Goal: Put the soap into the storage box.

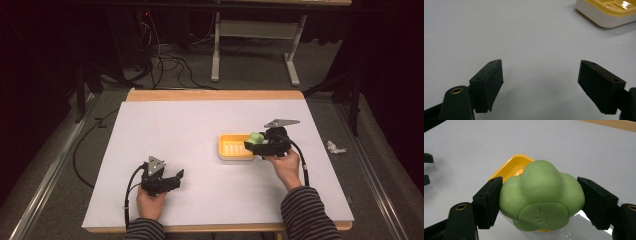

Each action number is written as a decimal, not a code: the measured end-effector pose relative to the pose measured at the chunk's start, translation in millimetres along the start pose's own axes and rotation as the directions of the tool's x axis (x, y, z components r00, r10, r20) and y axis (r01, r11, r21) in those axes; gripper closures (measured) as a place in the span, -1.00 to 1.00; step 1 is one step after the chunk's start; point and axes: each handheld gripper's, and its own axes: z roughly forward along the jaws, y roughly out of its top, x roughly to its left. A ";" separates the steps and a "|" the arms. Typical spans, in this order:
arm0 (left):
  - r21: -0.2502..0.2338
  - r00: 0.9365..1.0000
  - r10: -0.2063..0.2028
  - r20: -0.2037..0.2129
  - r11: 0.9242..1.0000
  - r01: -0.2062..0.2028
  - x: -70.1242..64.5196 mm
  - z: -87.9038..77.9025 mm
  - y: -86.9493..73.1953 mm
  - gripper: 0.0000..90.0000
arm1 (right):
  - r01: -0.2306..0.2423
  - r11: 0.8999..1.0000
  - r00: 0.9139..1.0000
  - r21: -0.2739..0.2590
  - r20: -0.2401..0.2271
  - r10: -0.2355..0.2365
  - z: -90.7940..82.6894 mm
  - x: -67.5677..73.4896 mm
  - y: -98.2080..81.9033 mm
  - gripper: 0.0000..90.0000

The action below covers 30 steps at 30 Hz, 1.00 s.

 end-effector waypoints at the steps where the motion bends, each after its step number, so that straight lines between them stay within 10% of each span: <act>1: 0.001 1.000 -0.001 0.000 1.000 0.001 0.0 0.1 0.0 -0.54 | 0.002 1.000 1.000 0.004 0.000 -0.002 0.7 0.2 0.1 -0.45; 30: 0.002 1.000 0.002 -0.003 1.000 -0.002 0.1 0.3 -0.1 -0.53 | 0.051 0.994 0.998 0.096 0.031 -0.055 39.3 12.1 4.8 -0.45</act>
